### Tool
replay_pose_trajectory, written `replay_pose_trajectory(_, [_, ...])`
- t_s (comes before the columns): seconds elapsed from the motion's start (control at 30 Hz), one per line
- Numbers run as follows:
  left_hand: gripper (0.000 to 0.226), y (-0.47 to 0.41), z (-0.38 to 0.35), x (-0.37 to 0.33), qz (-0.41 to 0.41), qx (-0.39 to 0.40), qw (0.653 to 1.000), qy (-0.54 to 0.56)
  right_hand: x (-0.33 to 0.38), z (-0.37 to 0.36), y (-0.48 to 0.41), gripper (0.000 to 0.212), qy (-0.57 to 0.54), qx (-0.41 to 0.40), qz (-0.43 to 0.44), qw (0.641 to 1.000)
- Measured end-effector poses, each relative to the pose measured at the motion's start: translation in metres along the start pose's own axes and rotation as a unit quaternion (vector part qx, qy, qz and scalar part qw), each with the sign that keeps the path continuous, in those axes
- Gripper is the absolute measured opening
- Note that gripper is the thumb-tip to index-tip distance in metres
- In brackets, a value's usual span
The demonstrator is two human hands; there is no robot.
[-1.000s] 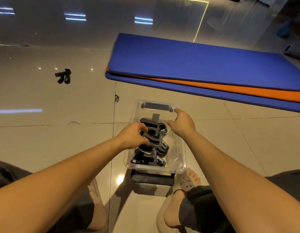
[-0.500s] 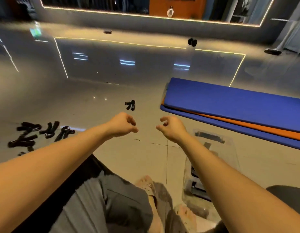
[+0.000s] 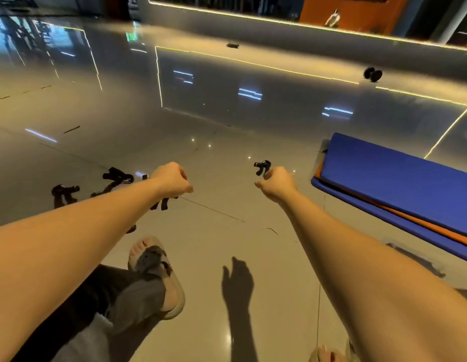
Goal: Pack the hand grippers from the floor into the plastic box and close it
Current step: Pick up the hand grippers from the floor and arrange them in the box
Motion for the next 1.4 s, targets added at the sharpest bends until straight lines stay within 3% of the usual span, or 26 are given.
replay_pose_trajectory(0.07, [0.025, -0.020, 0.000, 0.026, 0.023, -0.004, 1.000, 0.015, 0.006, -0.015, -0.024, 0.023, 0.008, 0.007, -0.007, 1.000])
replay_pose_trajectory(0.23, [0.028, -0.085, -0.021, 0.086, 0.079, -0.018, 0.996, 0.037, -0.005, -0.061, -0.096, 0.048, 0.013, 0.005, -0.027, 1.000])
replay_pose_trajectory(0.43, [0.082, -0.169, -0.079, 0.155, 0.157, -0.030, 0.985, 0.065, -0.024, -0.121, -0.199, 0.062, 0.003, 0.025, -0.054, 0.998])
replay_pose_trajectory(0.83, [0.111, -0.313, -0.185, 0.234, 0.315, -0.048, 0.948, -0.010, -0.097, -0.216, -0.423, 0.076, 0.122, 0.047, -0.109, 0.985])
replay_pose_trajectory(0.93, [0.111, -0.332, -0.200, 0.247, 0.323, -0.056, 0.944, -0.027, -0.116, -0.234, -0.467, 0.078, 0.155, 0.069, -0.142, 0.975])
replay_pose_trajectory(1.03, [0.099, -0.343, -0.214, 0.245, 0.269, -0.088, 0.958, -0.051, -0.130, -0.247, -0.502, 0.080, 0.177, 0.089, -0.164, 0.966])
replay_pose_trajectory(1.2, [0.094, -0.378, -0.236, 0.215, 0.213, -0.094, 0.972, -0.029, -0.149, -0.253, -0.551, 0.066, 0.207, 0.076, -0.204, 0.954])
replay_pose_trajectory(1.4, [0.093, -0.400, -0.252, 0.191, 0.207, -0.113, 0.972, -0.010, -0.156, -0.259, -0.555, 0.058, 0.255, 0.021, -0.163, 0.953])
Point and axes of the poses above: each hand's wrist, its own y-axis away from the middle knuckle, its own z-axis out of the back of the hand, x = y × z, the point moved 2 cm from there along -y, towards the middle knuckle, and after that the axes turned 5 degrees about y, right-handed, at the moved point
